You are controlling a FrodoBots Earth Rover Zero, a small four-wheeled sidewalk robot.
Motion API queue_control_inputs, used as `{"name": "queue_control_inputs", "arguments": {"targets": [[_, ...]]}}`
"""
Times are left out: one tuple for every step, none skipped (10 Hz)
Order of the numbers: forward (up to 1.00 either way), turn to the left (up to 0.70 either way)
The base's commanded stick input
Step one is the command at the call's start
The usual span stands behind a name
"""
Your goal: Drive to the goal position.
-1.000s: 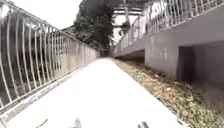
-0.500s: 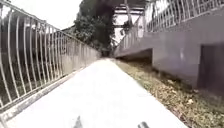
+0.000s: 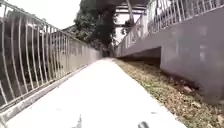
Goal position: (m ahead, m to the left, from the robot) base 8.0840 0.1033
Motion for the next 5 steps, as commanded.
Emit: {"name": "queue_control_inputs", "arguments": {"targets": [[1.0, 0.0], [1.0, 0.0], [1.0, 0.0], [1.0, 0.0], [1.0, 0.0]]}}
